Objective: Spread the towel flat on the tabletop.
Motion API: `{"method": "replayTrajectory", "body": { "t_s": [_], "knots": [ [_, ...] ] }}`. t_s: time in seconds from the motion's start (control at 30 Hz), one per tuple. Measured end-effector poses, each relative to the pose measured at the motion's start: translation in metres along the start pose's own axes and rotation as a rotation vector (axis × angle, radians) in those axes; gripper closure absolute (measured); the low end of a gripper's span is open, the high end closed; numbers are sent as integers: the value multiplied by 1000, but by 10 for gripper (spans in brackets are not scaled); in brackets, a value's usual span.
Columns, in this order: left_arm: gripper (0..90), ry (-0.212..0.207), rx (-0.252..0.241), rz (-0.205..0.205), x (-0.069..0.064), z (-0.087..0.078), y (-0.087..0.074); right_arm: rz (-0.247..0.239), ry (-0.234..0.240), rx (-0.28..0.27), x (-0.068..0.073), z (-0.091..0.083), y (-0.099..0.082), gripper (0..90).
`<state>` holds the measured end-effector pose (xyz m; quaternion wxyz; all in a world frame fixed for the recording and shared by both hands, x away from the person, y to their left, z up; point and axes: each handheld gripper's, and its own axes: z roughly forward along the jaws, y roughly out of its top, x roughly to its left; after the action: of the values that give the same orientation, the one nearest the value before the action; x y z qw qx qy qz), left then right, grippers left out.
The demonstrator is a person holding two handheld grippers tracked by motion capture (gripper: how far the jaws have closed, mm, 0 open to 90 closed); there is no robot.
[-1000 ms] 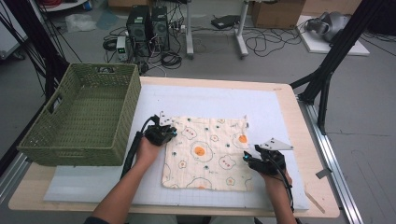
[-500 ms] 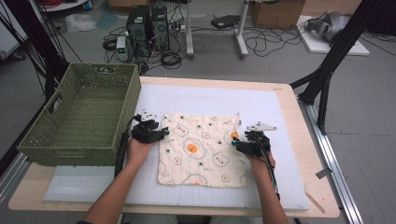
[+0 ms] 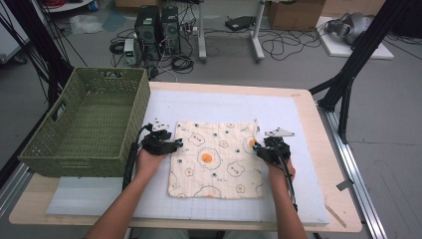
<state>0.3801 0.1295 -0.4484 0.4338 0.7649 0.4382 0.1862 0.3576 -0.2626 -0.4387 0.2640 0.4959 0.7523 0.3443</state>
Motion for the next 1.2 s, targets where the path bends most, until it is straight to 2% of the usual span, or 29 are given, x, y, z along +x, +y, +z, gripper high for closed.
{"method": "replayTrajectory", "body": {
  "t_s": [0.03, 0.07, 0.1, 0.2, 0.3, 0.33, 0.4, 0.5, 0.57, 0.63, 0.73, 0.8, 0.9, 1.07, 1.2],
  "knots": [
    [435, -9, -8, 2, 0, -1, 0, 17, 29, -31, -2, -6, 0, 484],
    [418, -41, -35, -4, 0, -5, -2, 20, 35, -42, -2, -8, 0, 437],
    [404, -51, -50, -6, 1, -7, -3, 18, 36, -67, -3, -15, -1, 392],
    [320, -88, -103, -15, -1, -17, -4, -16, 34, -116, -4, -31, -5, 340],
    [206, -147, -153, -23, -3, -27, -3, -49, 57, -146, -5, -47, -10, 294],
    [169, -156, -180, -11, -6, -32, -3, -61, 69, -152, -5, -51, -12, 277],
    [161, -181, -202, 9, -10, -38, -4, -78, 109, -152, -3, -59, -17, 233],
    [165, -196, -209, 17, -15, -47, -6, -103, 120, -162, -2, -67, -24, 196],
    [166, -202, -221, 48, -19, -54, -9, -98, 119, -177, -2, -73, -28, 156],
    [167, -199, -233, 63, -21, -60, -12, -73, 134, -184, -3, -76, -31, 119],
    [166, -195, -225, 75, -22, -65, -16, -64, 155, -198, -3, -79, -36, 117],
    [168, -207, -242, 64, -22, -67, -19, -75, 155, -193, 0, -80, -41, 116],
    [174, -197, -239, 67, -23, -67, -22, -83, 173, -182, 1, -81, -48, 116],
    [175, -191, -247, 74, -23, -71, -23, -78, 148, -214, 0, -85, -48, 116],
    [174, -177, -250, 64, -18, -72, -24, -63, 130, -225, -3, -88, -48, 116]
  ]
}}
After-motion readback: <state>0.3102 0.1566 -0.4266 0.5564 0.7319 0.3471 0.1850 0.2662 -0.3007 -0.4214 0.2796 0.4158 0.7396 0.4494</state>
